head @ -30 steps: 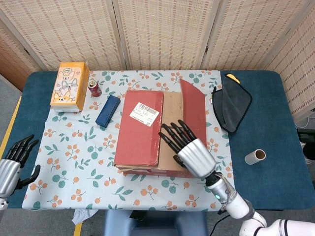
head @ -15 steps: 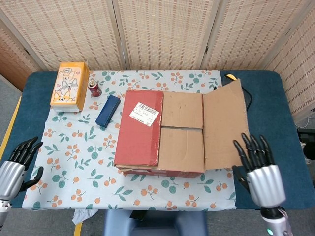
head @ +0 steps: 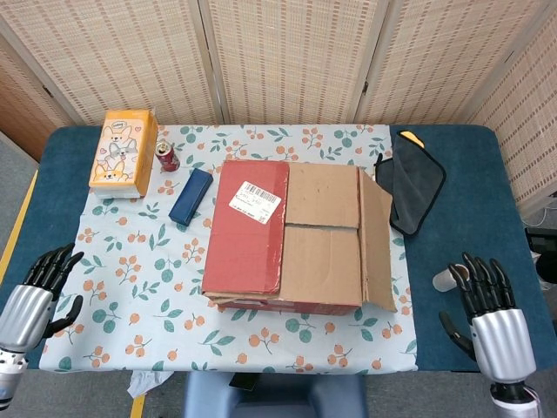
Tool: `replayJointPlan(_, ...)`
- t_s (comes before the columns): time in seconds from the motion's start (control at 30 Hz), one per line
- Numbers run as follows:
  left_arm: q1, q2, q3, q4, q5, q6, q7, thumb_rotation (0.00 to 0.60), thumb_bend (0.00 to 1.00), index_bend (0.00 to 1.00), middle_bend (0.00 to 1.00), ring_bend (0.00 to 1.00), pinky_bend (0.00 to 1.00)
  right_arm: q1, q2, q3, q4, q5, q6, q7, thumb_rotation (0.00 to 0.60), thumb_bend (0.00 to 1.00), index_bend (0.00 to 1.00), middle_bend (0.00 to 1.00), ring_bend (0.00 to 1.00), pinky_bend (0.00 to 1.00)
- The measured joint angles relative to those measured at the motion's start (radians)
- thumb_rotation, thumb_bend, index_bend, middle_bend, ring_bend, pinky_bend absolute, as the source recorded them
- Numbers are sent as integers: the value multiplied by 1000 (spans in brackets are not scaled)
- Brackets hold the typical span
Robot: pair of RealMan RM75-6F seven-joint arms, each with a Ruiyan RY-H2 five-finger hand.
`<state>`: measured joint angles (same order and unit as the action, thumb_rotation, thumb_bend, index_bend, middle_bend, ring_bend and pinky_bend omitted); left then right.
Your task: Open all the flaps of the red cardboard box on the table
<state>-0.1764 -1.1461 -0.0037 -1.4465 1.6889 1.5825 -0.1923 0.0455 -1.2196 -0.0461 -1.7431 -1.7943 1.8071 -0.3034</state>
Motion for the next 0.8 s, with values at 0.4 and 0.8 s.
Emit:
replayJointPlan(0.4,-46,16,3,-95,60,-38,54,600,421,8,82,30,130,-6,-12,33,128,104,-59,219,600,337,0,0,0,0)
replayJointPlan(0.8,-225,32,-72,-425,39,-289,292,600,292,36,135,80,161,-32,65,27,160,110,-70,367,600,336,0,0,0,0)
